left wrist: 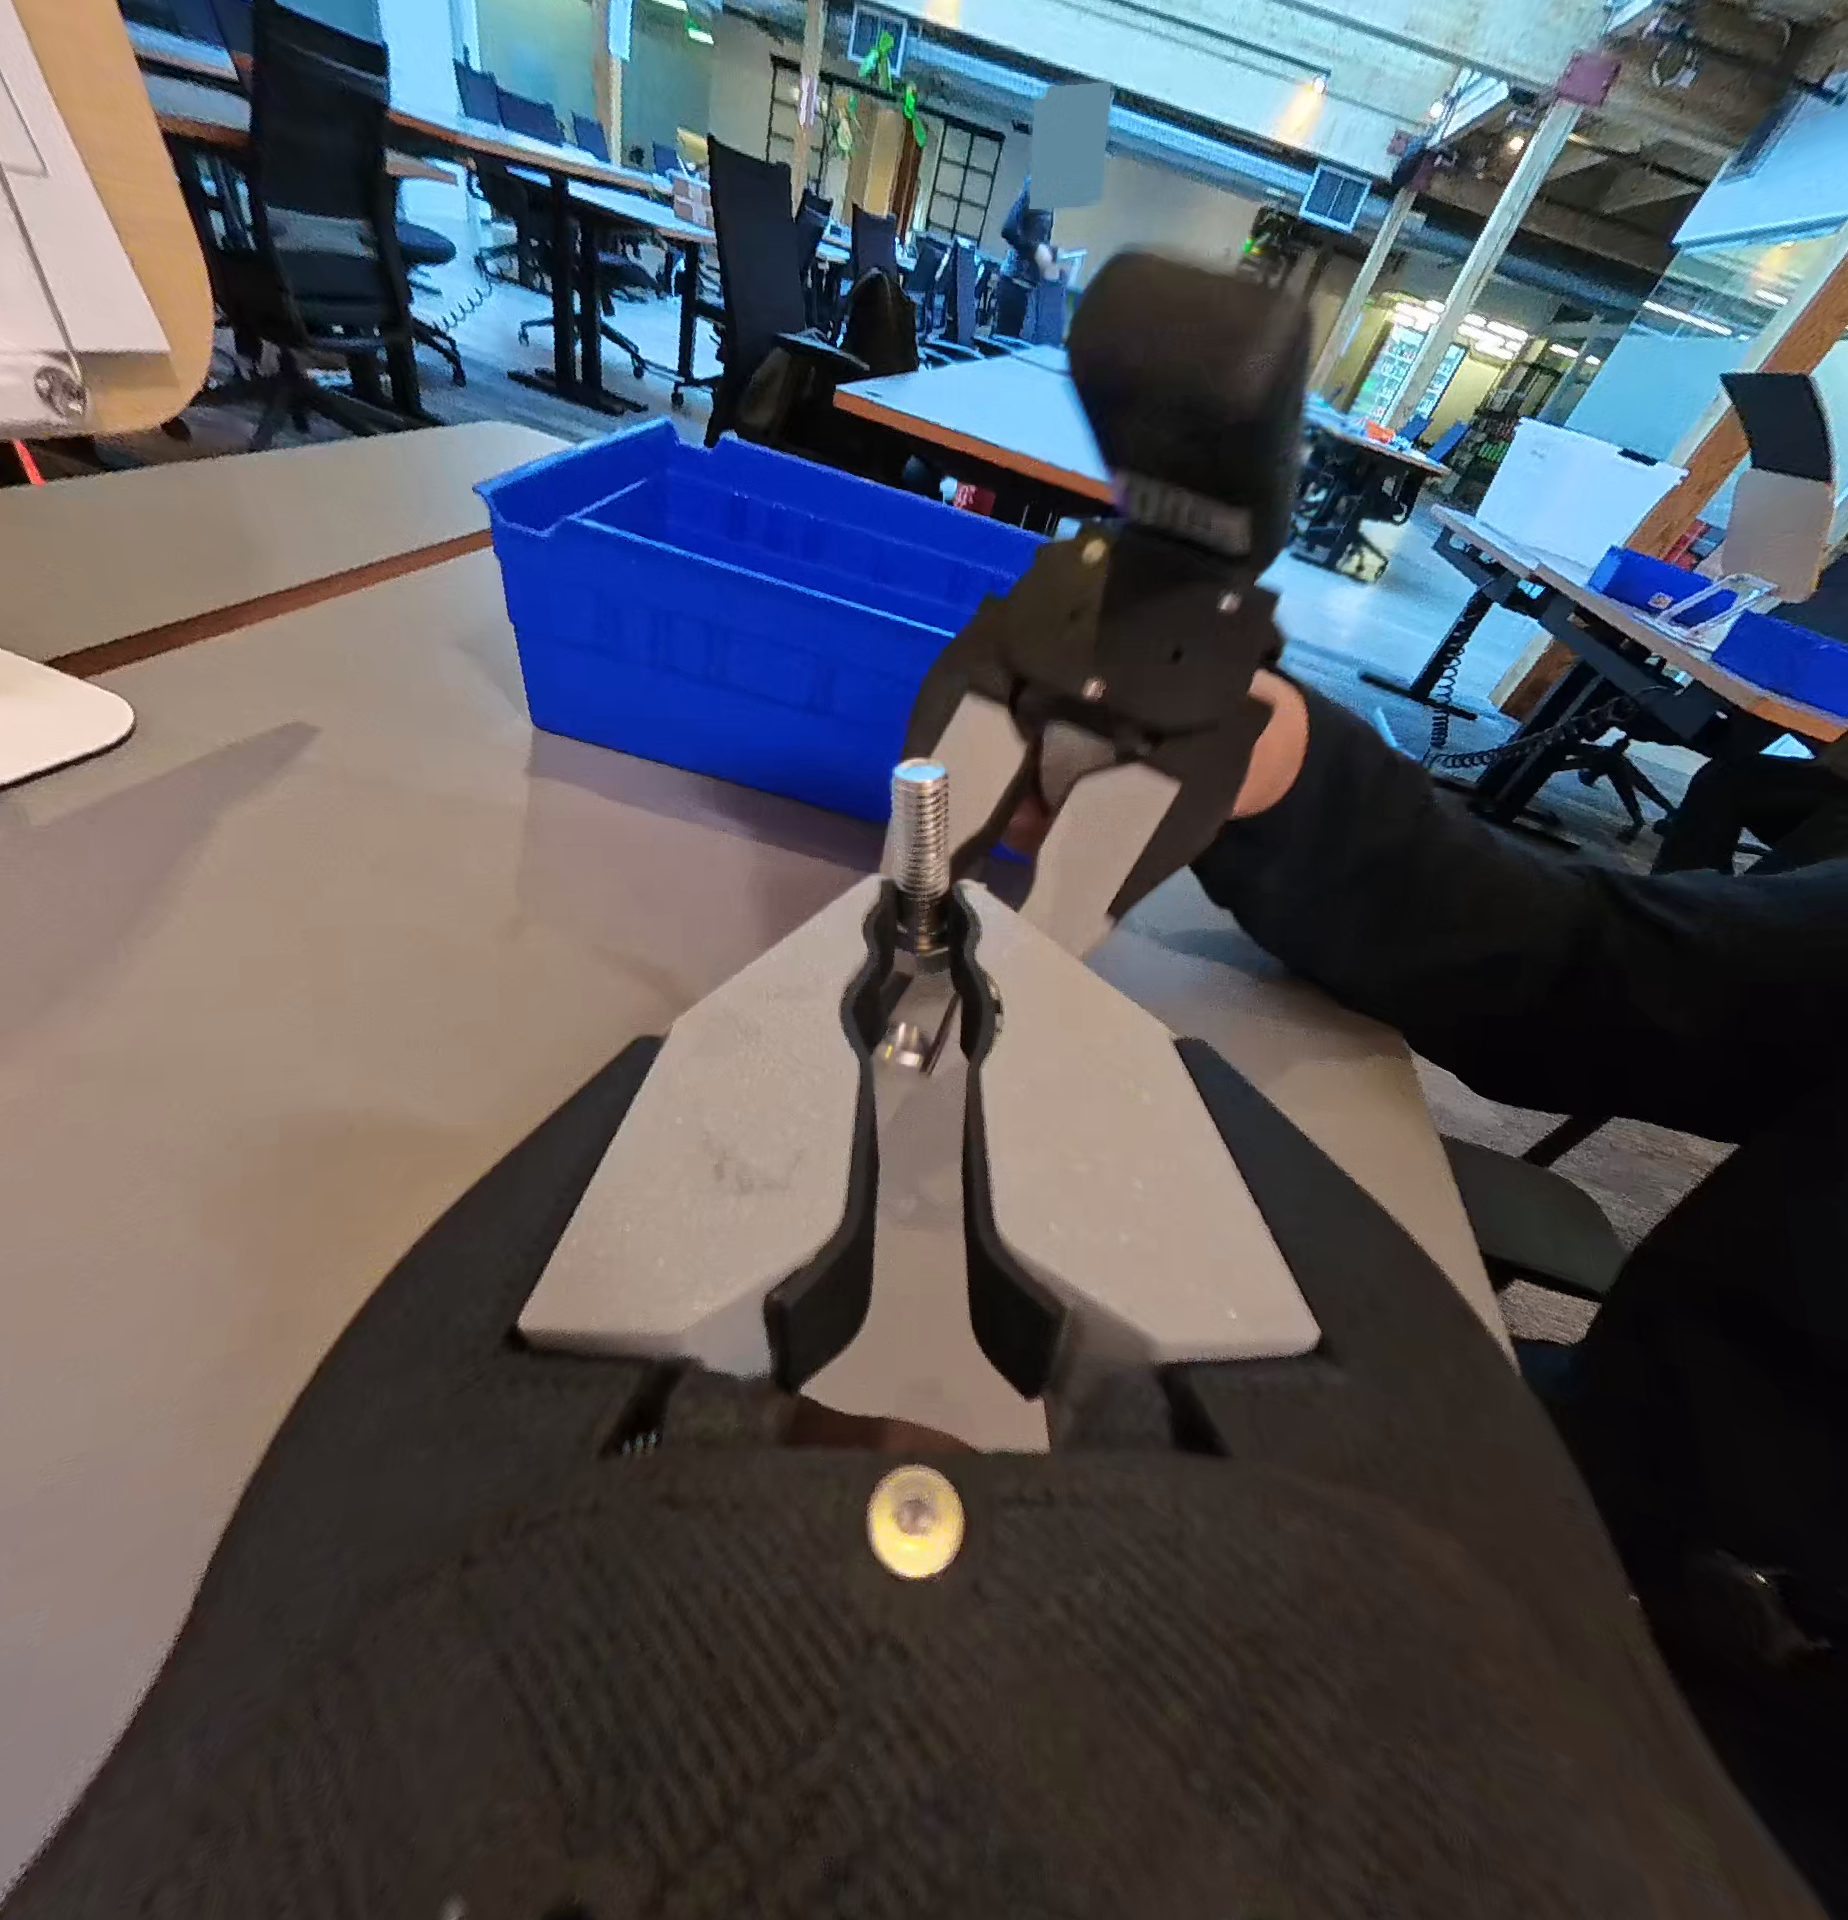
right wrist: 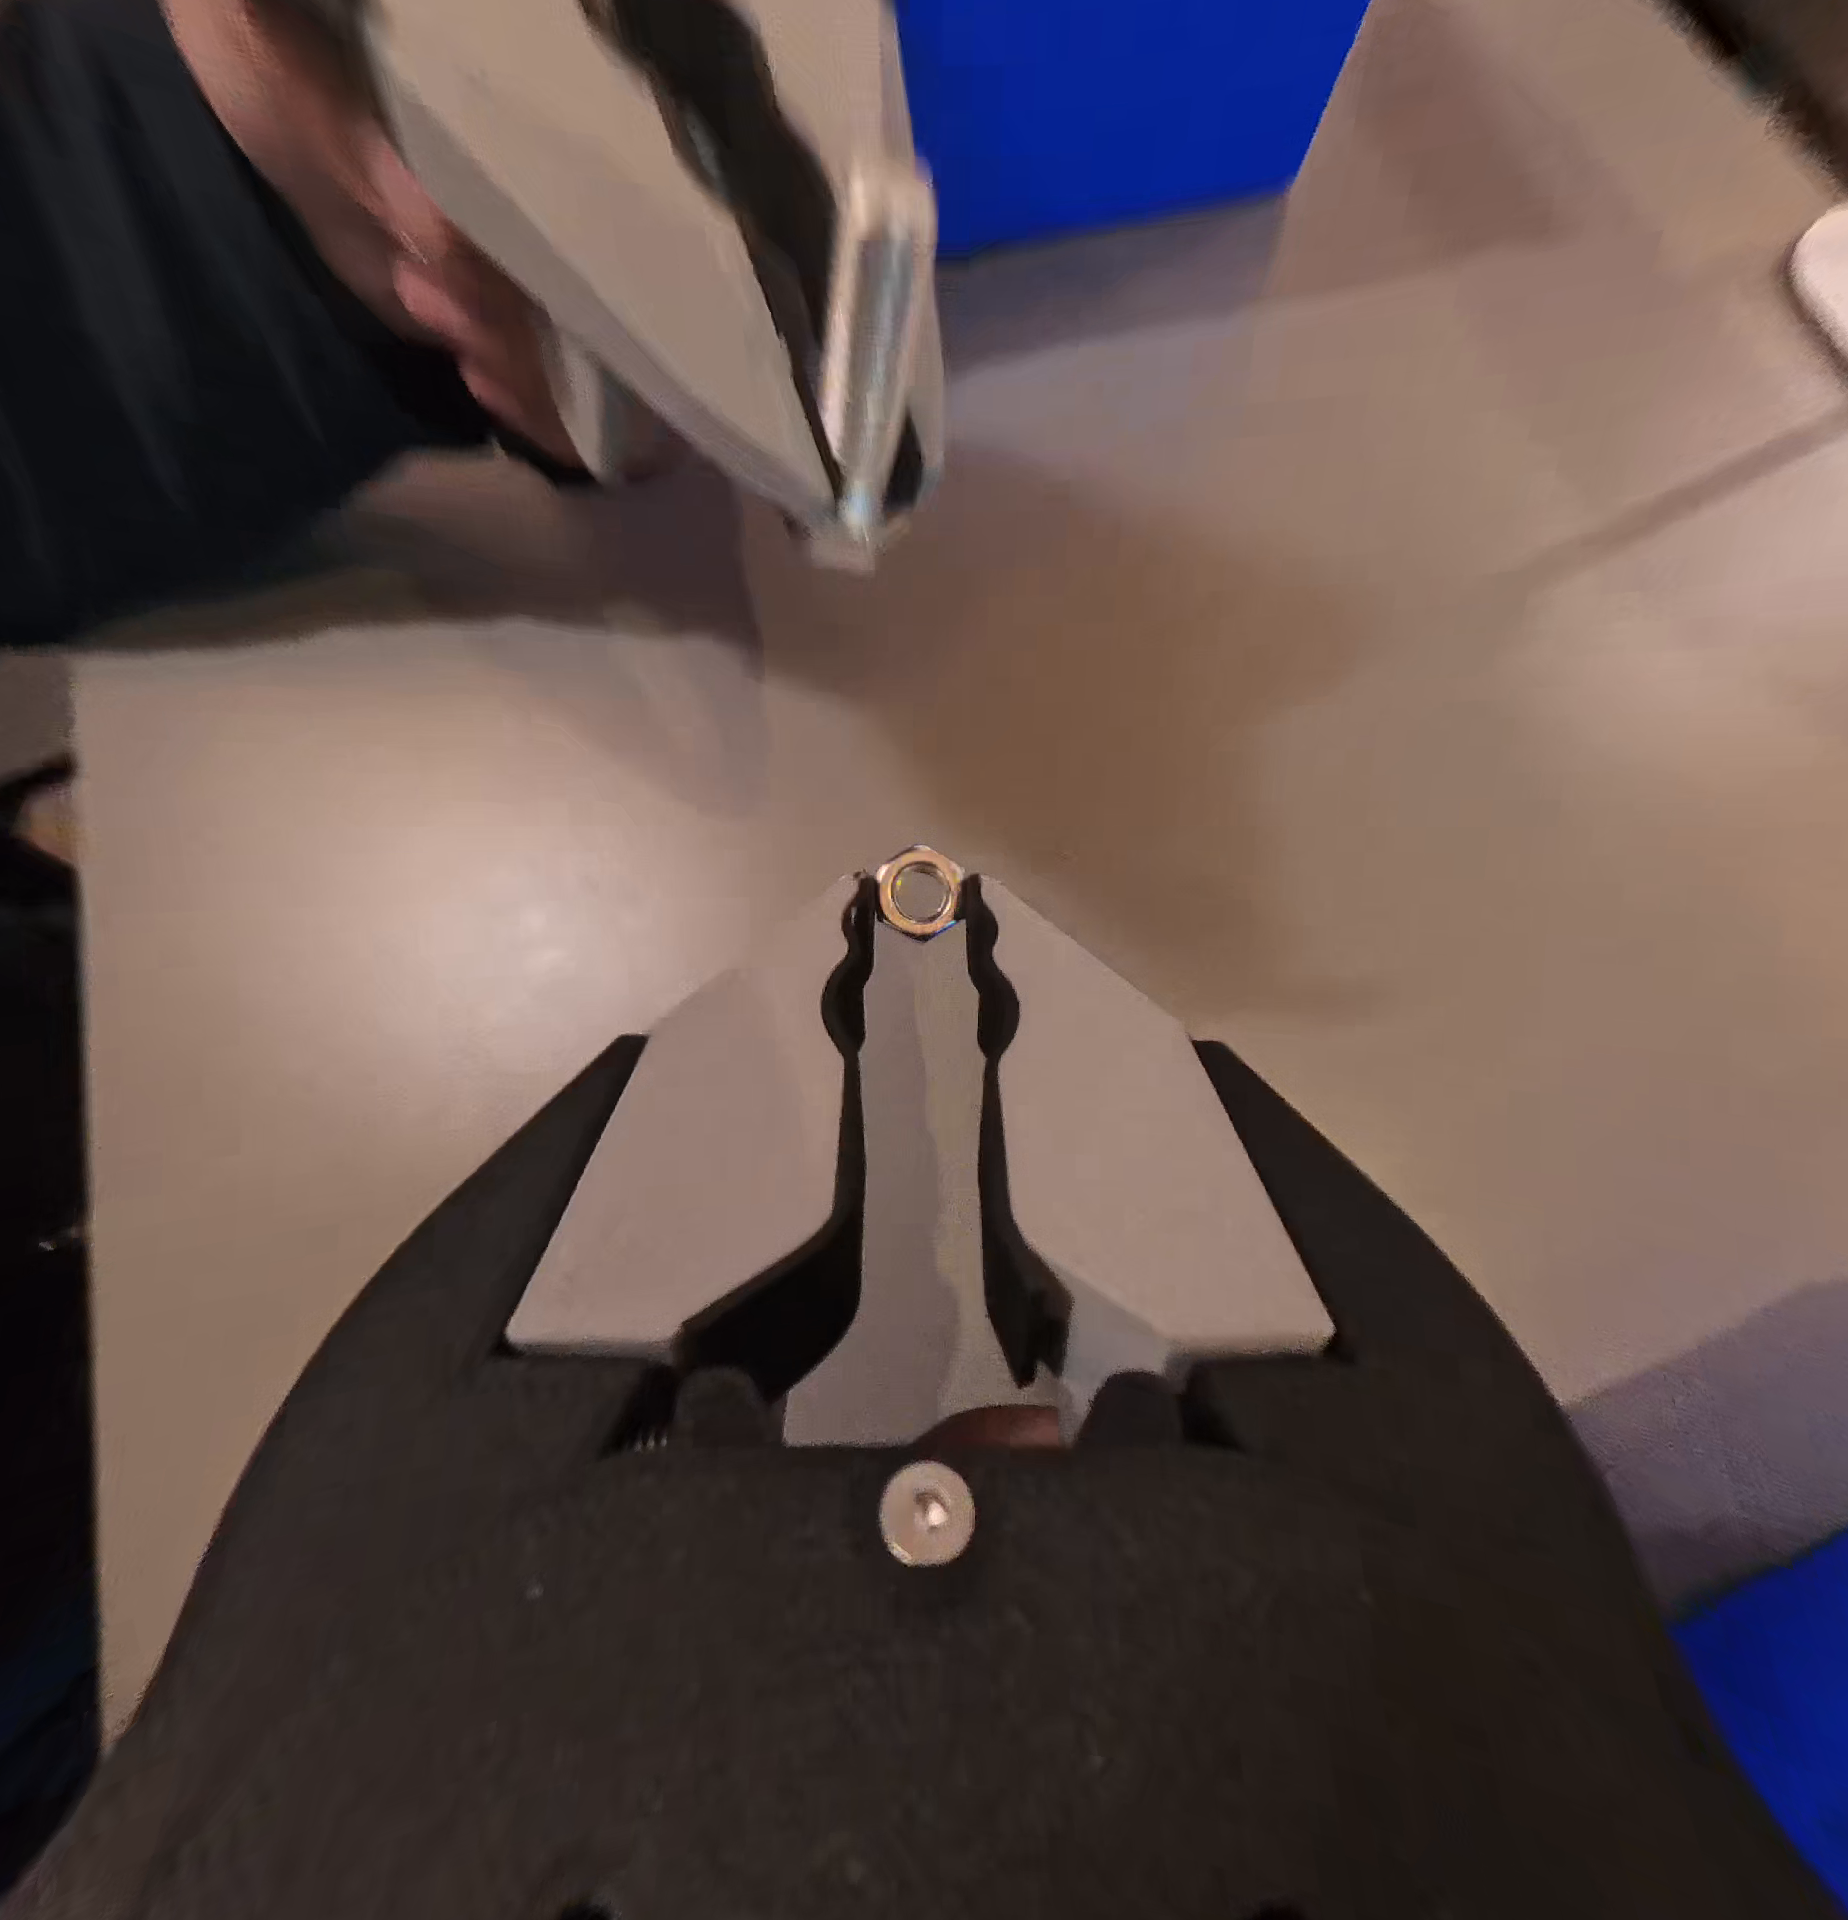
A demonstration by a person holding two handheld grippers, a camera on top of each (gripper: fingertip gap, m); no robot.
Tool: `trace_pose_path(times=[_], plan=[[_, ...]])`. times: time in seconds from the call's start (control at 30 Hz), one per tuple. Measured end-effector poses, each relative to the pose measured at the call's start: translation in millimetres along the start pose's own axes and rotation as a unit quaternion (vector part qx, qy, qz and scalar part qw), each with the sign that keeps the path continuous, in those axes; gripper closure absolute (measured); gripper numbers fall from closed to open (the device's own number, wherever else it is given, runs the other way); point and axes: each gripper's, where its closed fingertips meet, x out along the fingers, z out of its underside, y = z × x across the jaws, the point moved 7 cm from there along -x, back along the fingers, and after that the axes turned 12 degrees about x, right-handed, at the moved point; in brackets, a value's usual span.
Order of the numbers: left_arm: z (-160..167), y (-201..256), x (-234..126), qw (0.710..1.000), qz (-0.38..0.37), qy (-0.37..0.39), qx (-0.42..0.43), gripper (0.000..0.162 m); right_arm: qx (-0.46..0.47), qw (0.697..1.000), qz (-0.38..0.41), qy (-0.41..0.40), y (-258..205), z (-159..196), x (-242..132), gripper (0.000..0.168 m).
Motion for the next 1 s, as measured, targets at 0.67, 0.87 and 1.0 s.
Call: trace_pose_path(times=[0.67,0.87,1.0], plan=[[2,4,10,0.992,-0.059,-0.041,0.107,0.155,-0.092,0.996,-0.005,-0.006,-9,-100,-60,0.154],[6,7,14,0.99,-0.051,-0.055,0.117,0.155,-0.104,0.993,-0.031,-0.037,-13,-89,-58,0.154],[9,8,16,0.989,-0.047,-0.064,0.121,0.155,-0.105,0.992,-0.042,-0.062,-14,-83,-53,0.154]])
